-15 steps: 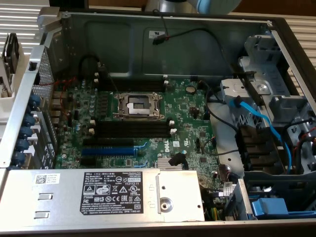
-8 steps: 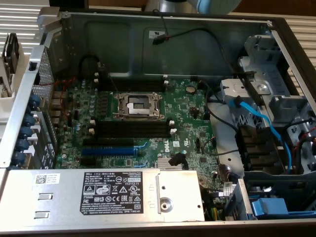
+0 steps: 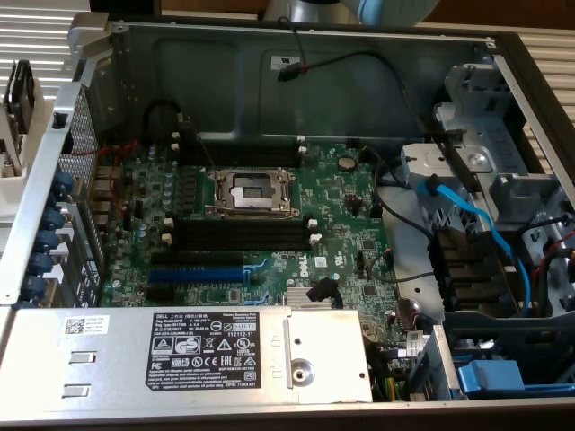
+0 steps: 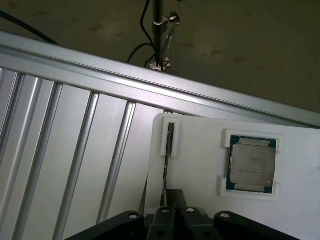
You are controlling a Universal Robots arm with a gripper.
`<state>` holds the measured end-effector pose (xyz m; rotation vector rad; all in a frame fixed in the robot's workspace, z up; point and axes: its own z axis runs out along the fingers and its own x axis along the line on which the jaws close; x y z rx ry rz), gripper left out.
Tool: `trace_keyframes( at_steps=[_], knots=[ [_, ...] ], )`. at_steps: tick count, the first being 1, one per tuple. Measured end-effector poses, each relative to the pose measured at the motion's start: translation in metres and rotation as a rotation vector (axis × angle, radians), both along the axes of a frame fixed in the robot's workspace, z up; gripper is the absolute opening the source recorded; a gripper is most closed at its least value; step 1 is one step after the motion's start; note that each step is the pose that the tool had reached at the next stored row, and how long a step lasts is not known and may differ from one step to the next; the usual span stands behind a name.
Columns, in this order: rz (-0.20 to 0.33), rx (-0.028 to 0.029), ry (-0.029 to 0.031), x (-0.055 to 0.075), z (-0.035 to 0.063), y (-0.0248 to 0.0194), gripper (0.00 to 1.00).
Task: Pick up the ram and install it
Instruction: 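Pick up the ram and move it above insertion slot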
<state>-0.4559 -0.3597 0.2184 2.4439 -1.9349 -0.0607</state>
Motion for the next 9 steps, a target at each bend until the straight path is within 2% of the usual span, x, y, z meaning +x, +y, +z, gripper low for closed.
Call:
trace_keyframes(
  at_steps=[1,2,3,4,9],
  knots=[
    [0.0,0.0,0.0,0.0,0.0,0.0,0.11],
    [0.0,0.0,0.0,0.0,0.0,0.0,0.17],
    [0.0,0.0,0.0,0.0,0.0,0.0,0.17],
    [0.0,0.0,0.0,0.0,0.0,0.0,0.24],
    [0.0,0.0,0.0,0.0,0.0,0.0,0.24]
  ],
)
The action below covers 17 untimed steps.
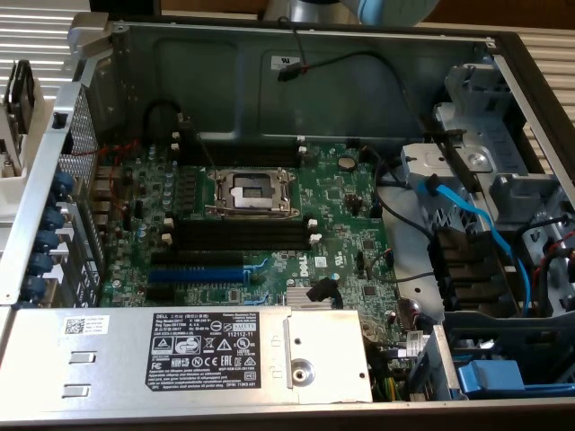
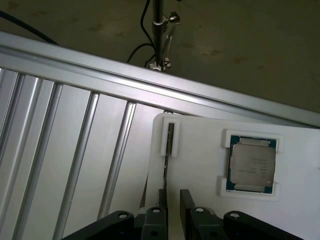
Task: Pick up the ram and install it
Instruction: 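Pick up the ram and move it above insertion slot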
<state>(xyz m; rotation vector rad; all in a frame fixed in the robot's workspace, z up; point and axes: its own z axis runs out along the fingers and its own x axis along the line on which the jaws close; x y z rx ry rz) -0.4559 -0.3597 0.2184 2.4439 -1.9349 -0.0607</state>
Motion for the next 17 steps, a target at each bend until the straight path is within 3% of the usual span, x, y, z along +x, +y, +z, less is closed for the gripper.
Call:
trace_keyframes(
  at_steps=[4,8,10,17],
  knots=[
    [0.0,-0.0029,0.0001,-0.0001,-0.0001,-0.0002,0.24],
    [0.0,-0.013,-0.0001,0.0,-0.0009,-0.0004,0.24],
    [0.0,-0.0153,-0.0002,0.0,-0.0022,-0.0005,0.24],
    [0.0,-0.0163,-0.0061,-0.0002,-0.0079,-0.0006,0.24]
  ],
)
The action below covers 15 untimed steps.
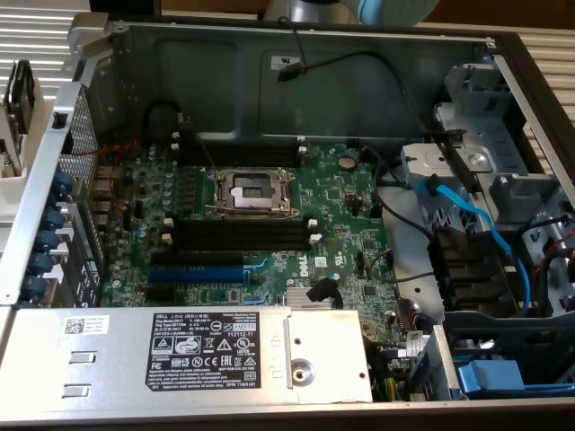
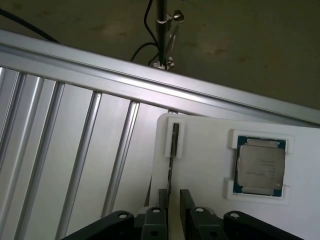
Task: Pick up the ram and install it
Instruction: 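Pick up the ram and move it above insertion slot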
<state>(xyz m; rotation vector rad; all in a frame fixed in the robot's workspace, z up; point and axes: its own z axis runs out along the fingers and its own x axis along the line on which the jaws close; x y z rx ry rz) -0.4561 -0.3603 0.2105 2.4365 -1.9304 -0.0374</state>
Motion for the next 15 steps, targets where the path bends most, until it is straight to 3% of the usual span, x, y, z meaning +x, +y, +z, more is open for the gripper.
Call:
trace_keyframes(
  at_steps=[15],
  knots=[
    [0.0,-0.0038,-0.001,-0.0005,-0.0073,-0.0003,0.24]
  ],
)
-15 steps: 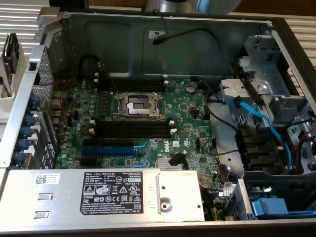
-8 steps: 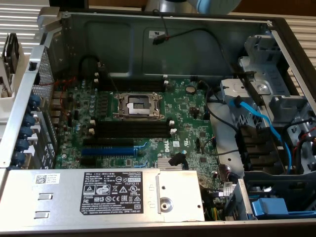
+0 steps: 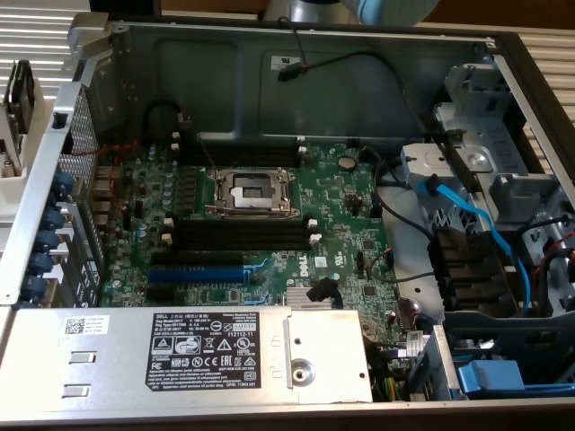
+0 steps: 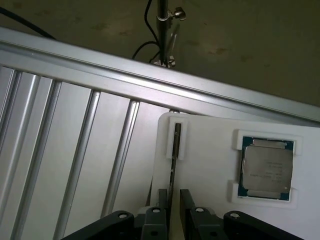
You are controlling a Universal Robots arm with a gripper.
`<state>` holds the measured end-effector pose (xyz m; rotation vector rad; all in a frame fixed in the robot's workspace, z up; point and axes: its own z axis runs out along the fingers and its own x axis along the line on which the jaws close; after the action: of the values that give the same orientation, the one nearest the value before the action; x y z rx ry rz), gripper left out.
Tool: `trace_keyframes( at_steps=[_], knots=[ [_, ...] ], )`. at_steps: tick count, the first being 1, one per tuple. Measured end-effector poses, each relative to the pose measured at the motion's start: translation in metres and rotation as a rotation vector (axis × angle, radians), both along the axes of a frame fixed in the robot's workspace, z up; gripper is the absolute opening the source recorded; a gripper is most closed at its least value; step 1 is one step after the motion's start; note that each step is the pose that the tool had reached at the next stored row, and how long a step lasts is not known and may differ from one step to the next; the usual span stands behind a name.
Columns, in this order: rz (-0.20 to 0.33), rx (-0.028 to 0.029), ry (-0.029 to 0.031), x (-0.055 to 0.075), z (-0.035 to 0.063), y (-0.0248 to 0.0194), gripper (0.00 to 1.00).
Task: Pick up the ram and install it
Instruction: 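Pick up the ram and move it above insertion slot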
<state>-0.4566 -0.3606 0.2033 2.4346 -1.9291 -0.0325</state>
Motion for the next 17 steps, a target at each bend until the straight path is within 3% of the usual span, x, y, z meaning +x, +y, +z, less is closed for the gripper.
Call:
trace_keyframes(
  at_steps=[17],
  knots=[
    [0.0,0.0008,0.0002,-0.0004,-0.0008,-0.0027,0.24]
  ],
)
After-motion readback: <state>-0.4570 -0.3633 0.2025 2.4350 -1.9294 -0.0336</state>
